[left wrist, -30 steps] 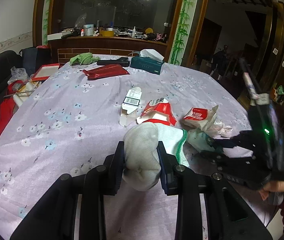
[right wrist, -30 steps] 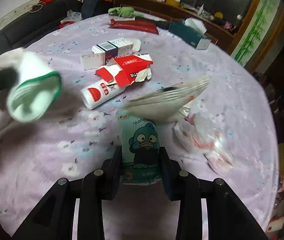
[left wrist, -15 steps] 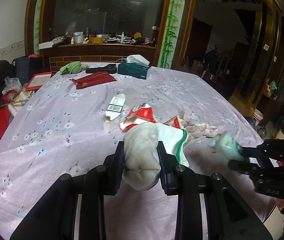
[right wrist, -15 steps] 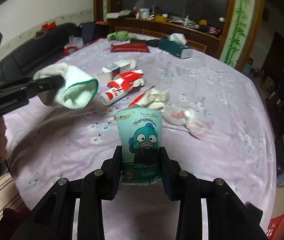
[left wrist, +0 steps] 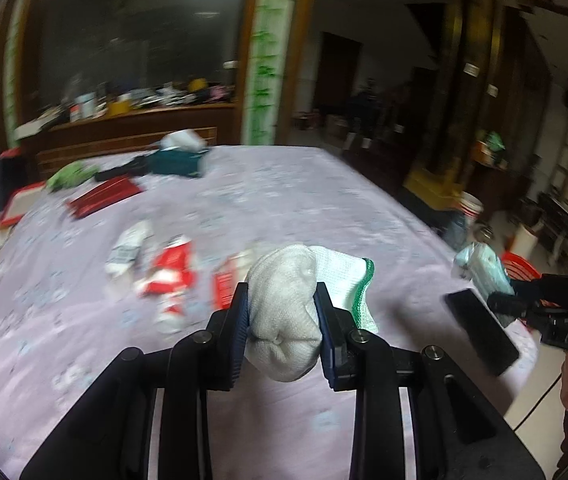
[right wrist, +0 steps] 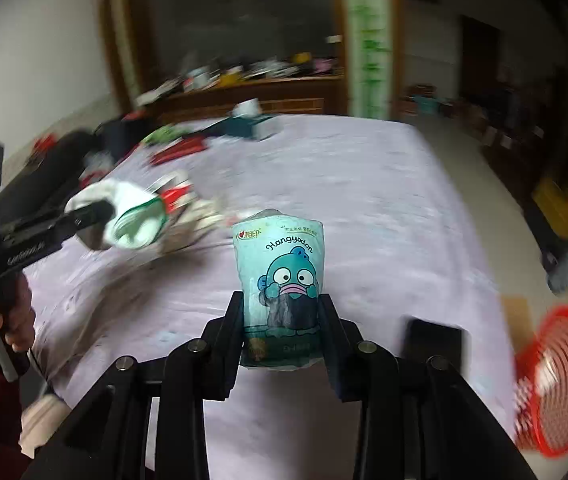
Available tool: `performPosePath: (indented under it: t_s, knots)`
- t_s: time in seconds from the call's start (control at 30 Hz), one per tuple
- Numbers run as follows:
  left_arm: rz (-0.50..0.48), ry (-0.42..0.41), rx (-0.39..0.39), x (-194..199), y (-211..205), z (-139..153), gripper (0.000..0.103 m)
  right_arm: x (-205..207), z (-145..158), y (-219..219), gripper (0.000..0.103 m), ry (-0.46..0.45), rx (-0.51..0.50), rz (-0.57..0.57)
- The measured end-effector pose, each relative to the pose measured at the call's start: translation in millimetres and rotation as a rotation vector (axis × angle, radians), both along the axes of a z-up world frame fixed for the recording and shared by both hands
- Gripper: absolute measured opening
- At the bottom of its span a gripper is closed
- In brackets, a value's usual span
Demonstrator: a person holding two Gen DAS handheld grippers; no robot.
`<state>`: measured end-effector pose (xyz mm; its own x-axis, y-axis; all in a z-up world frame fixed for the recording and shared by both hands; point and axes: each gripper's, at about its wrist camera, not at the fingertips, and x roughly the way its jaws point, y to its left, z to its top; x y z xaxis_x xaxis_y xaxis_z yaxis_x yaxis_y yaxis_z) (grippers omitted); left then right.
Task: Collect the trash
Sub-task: 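Carry the sock and tissue pack over the red wastebasket with both tools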
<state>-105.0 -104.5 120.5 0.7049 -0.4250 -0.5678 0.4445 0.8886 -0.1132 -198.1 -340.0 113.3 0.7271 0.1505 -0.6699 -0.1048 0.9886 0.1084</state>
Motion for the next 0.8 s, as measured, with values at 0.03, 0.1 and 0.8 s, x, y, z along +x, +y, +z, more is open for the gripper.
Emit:
performPosePath:
  t_s: [0.03, 0.1, 0.8]
  knots:
    - [-0.036, -0.003, -0.003, -3, -14, 3, 0.029, -9, 3, -13, 0.038, -0.008, 0.011, -0.033]
    - [-0.114, -0.001, -0.014, -7, -43, 8, 0.029, -30, 8, -41, 0.038, -0.026, 0.019, -0.110]
    - [-0.642, 0.101, 0.037, -62, -362, -5, 0.030, -134, 10, -267, 0.039, -0.062, 0.167, -0.621]
